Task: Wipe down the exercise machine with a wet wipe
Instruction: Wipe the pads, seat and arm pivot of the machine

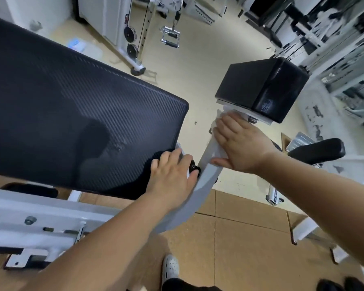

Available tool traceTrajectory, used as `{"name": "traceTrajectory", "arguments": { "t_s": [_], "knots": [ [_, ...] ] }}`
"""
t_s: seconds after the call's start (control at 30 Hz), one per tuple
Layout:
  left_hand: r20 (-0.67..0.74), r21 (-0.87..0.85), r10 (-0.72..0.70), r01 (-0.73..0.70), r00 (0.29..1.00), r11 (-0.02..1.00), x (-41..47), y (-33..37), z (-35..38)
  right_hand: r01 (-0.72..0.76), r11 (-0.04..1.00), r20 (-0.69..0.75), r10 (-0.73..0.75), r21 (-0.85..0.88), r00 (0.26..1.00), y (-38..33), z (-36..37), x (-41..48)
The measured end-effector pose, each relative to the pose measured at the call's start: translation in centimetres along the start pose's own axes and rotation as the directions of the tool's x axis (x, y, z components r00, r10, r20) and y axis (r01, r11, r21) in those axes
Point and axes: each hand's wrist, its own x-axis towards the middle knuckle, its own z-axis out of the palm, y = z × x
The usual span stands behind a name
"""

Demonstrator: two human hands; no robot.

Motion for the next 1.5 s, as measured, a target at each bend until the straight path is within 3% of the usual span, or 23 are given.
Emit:
{"name": "traceTrajectory", "arguments": {
  "t_s": [0.1,0.27,0.47,0.63,0.73,0.87,0.97,1.1,1.17,1.3,1.37,1.5],
  "knots": [
    [0.009,0.001,0.004,-0.004,1.000,1.000,0.1,0.0,0.1,-0.054,0.996,0.004,0.054,0.066,0.999,-1.6,-0.1,-0.9],
    [-0.012,-0.004,0.010,-0.010,1.000,1.000,0.0,-0.1,0.4,0.182,0.966,-0.015,-0.182,0.181,0.983,-6.3,1.4,-4.2],
    [-0.014,-0.016,0.010,-0.011,1.000,1.000,0.0,-0.1,0.3,-0.100,0.976,-0.021,0.107,0.194,0.994,-2.4,0.6,-1.6],
    [0.002,0.006,-0.001,0.001,1.000,1.000,-0.1,-0.1,0.4,0.036,0.939,-0.068,-0.013,0.342,0.998,-9.9,2.9,-4.8],
    [0.002,0.010,-0.011,0.011,1.000,1.000,-0.1,0.0,0.4,0.074,0.929,-0.154,-0.018,0.363,0.988,-9.2,4.2,-5.3],
    [0.003,-0.020,-0.041,0.041,0.999,0.999,-0.2,0.2,0.2,-0.066,0.915,-0.208,0.160,0.397,0.965,-5.0,4.6,-4.1],
    [-0.013,-0.042,-0.072,0.072,0.997,0.997,-0.5,0.7,-0.2,-0.133,0.853,-0.197,0.264,0.505,0.944,-6.3,5.9,-4.5],
    [-0.006,0.016,-0.159,0.159,0.987,0.987,-0.7,1.5,-0.4,0.083,0.833,-0.294,0.098,0.547,0.951,-11.3,9.7,-7.2],
    [-0.018,0.059,-0.225,0.226,0.974,0.972,-0.9,1.8,-0.6,0.136,0.812,-0.354,0.092,0.568,0.931,-11.7,11.3,-7.3],
    [-0.217,0.045,-0.196,0.211,0.956,0.976,-0.9,4.2,-1.4,0.146,0.581,-0.419,0.370,0.801,0.829,-10.1,10.7,-4.6],
    [-0.309,-0.094,-0.193,0.172,0.931,0.981,-0.8,6.7,-2.1,0.183,0.413,-0.384,0.480,0.892,0.789,-9.2,9.2,-3.3],
    [-0.231,-0.446,-0.325,0.198,0.917,0.873,-0.6,12.2,-2.6,0.285,0.120,-0.302,0.557,0.951,0.774,-9.8,7.8,-2.6]
  ]
}}
